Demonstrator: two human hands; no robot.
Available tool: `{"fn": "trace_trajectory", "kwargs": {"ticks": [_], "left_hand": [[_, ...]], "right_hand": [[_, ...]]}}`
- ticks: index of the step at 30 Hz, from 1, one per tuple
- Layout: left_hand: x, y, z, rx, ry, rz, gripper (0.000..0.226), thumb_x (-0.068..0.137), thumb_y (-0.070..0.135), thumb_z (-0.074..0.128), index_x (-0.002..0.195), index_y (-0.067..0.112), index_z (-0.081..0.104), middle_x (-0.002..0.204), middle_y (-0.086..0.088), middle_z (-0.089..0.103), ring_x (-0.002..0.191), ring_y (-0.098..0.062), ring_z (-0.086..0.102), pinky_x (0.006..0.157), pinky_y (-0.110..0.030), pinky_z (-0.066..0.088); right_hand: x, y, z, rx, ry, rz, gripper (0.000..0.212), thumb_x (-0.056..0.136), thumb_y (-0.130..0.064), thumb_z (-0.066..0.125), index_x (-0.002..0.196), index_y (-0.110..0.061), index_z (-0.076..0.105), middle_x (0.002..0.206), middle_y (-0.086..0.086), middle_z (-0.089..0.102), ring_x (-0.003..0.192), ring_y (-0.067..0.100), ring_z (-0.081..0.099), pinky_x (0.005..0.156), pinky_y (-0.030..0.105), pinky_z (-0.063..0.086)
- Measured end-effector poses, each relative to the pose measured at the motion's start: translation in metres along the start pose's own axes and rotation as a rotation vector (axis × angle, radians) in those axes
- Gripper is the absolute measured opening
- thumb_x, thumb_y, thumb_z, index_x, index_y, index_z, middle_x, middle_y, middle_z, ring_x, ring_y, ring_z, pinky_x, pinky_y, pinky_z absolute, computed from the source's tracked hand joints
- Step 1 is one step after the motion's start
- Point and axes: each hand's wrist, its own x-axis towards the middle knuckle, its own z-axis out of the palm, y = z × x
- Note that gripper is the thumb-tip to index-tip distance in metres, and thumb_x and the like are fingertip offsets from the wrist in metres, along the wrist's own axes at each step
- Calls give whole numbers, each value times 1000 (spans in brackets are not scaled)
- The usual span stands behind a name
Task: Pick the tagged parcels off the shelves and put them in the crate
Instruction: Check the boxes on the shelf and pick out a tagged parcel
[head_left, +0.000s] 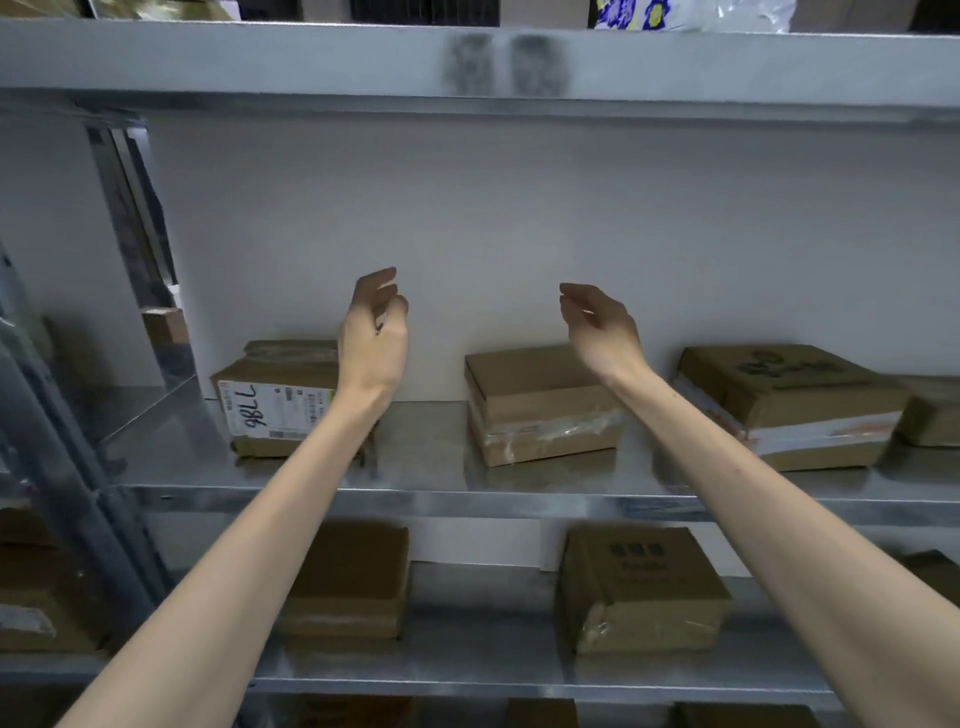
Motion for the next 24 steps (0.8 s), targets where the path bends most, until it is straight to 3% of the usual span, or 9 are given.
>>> {"fn": "trace_trajectory", "kwargs": {"ticks": [3,6,10,13,15,17,19,21,24], "left_hand": [[-8,-2,26,41,-66,-41,40,93,27,47,131,20,55,125,-2,62,119,-14,57,97,-25,43],[-16,-9,48,119,-102,-107,37,99,14,45,136,19,52,134,-7,59,124,-20,54,92,-24,39],[-28,-24,64,187,-132,-299,43,98,14,38,138,22,51,136,-10,57,119,-31,56,100,-36,46],[-38,-28,71,177,-107,-447,46,98,11,32,139,18,52,131,-6,54,102,-27,60,89,-43,56],[-42,-28,73,177,-123,-541,48,97,6,28,135,18,56,130,-2,53,110,-27,58,80,-40,58],[-47,-30,74,148,-152,-623,49,93,7,29,126,23,62,131,-3,60,116,-30,59,88,-46,57],[-50,-32,74,120,-167,-661,45,92,10,31,115,26,66,121,-6,68,108,-31,64,91,-50,56],[-52,-29,75,98,-165,-671,42,96,10,32,112,27,67,111,-6,71,102,-30,66,84,-45,59],[-52,-27,75,41,-156,-674,43,99,7,29,117,24,65,102,-6,71,91,-25,67,61,-32,56]], "right_hand": [[2,25,-21,-45,-28,37,37,103,-27,41,136,-22,57,135,0,60,122,16,56,98,28,44],[3,46,-35,-91,-49,91,38,104,-26,39,138,-20,55,139,3,58,127,21,54,105,37,45],[2,66,-46,-115,-95,198,41,105,-23,33,143,-15,49,144,8,53,130,27,51,109,43,42],[0,72,-49,-20,-161,367,42,106,-22,29,141,-12,51,129,12,60,116,30,59,102,48,50],[-3,75,-49,55,-225,454,40,106,-18,28,125,-9,62,119,15,65,103,29,63,94,43,54],[-6,77,-49,140,-267,503,37,105,-19,31,101,-12,67,109,12,69,91,24,66,85,39,56],[-8,80,-50,220,-282,537,33,104,-22,36,93,-14,67,100,10,72,87,24,67,79,38,58],[-7,83,-51,254,-291,548,31,103,-25,40,92,-15,66,98,8,72,87,24,68,74,37,58],[-4,87,-52,272,-295,568,28,102,-28,43,94,-15,67,99,8,73,87,24,69,71,36,59]]}}
